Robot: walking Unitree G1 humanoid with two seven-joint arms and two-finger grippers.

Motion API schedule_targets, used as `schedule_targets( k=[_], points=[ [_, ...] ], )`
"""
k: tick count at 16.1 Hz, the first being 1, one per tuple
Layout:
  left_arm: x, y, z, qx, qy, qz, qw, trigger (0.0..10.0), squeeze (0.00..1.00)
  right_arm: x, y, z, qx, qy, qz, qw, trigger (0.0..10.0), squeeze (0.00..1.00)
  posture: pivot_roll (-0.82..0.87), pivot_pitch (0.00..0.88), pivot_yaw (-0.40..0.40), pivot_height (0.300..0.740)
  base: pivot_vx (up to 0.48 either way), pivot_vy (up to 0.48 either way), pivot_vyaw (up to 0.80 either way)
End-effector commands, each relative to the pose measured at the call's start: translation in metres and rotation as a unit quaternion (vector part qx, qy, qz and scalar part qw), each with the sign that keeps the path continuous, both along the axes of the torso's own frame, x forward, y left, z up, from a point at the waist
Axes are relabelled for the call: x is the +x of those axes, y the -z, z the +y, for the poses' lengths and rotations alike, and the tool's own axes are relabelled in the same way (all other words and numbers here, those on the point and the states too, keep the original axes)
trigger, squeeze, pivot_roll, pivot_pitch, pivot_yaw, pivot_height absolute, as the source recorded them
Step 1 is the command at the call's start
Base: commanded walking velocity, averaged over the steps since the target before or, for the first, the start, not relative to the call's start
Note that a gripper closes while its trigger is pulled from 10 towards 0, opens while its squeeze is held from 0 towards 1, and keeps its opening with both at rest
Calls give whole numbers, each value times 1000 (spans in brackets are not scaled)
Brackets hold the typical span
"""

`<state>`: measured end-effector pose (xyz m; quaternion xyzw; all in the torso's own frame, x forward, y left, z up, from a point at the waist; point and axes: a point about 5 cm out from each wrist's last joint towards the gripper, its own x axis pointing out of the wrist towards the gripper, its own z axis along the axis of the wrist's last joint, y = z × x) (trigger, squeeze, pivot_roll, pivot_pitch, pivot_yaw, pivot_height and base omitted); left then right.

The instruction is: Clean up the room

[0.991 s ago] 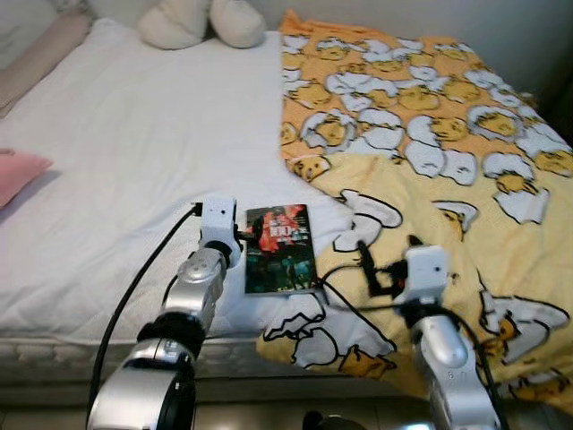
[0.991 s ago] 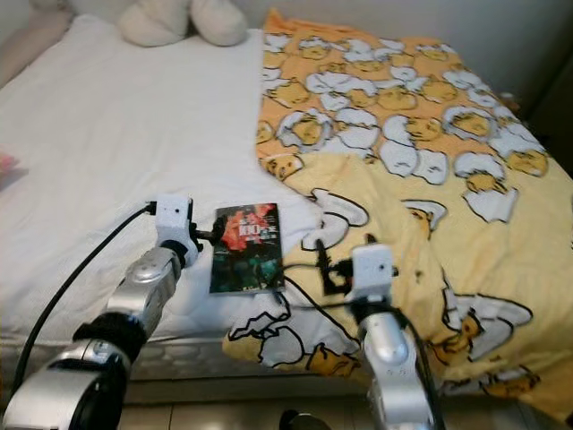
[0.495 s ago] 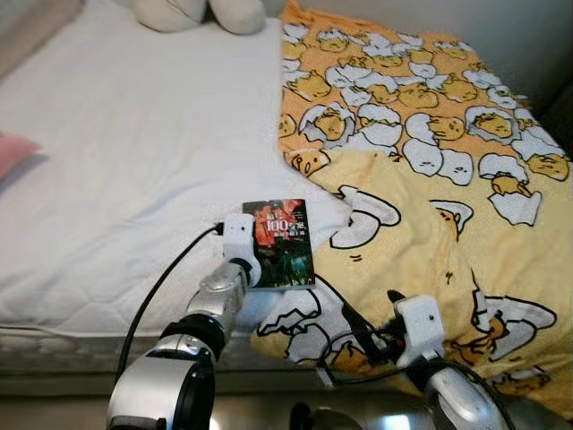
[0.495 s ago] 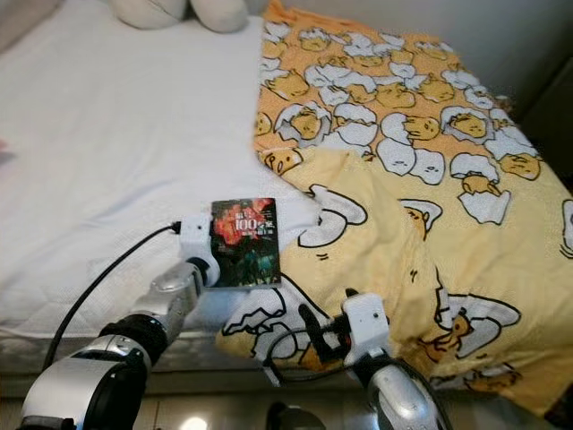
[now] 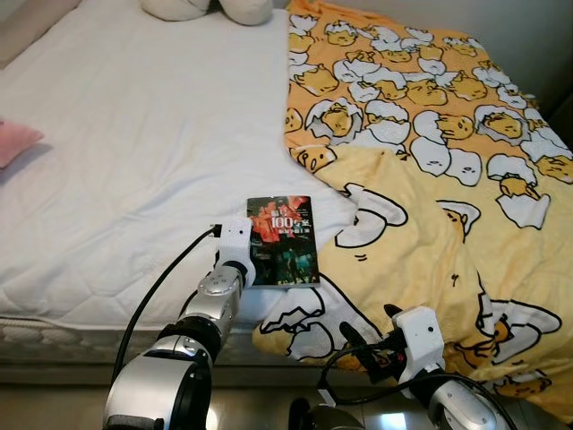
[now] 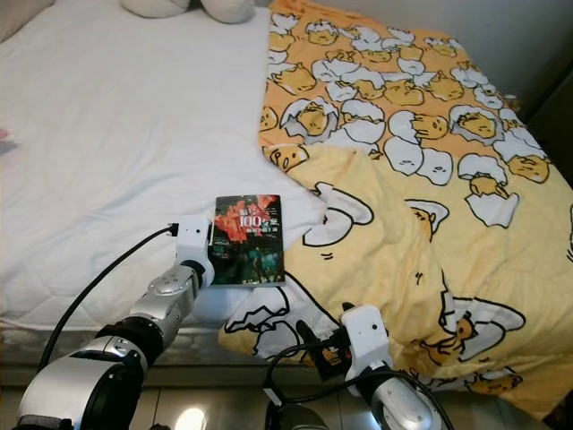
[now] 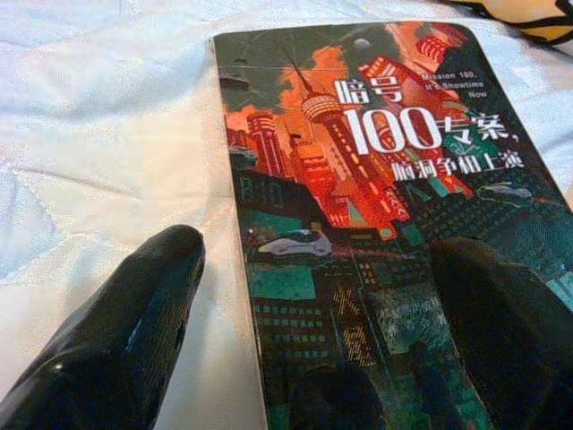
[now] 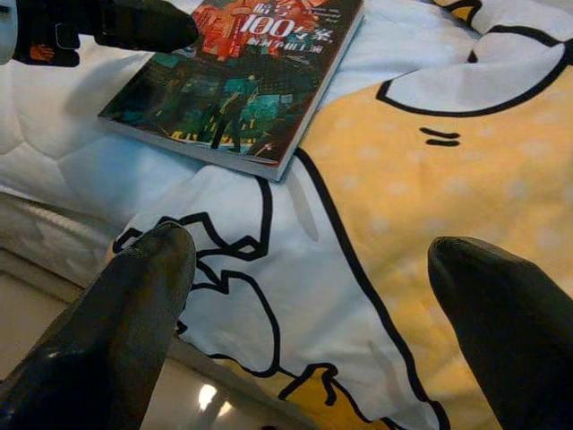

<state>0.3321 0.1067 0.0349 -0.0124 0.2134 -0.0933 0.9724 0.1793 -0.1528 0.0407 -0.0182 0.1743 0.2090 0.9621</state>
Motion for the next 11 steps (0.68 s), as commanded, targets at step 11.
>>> schedule_targets(
  k=[11],
  points=[
    [-17,19,-32,-32,36,93,994,10000,0,-7,-1,-4,-8,-12,20,1000,10000,0,-160,124,-107,736,0,0,0]
  ],
)
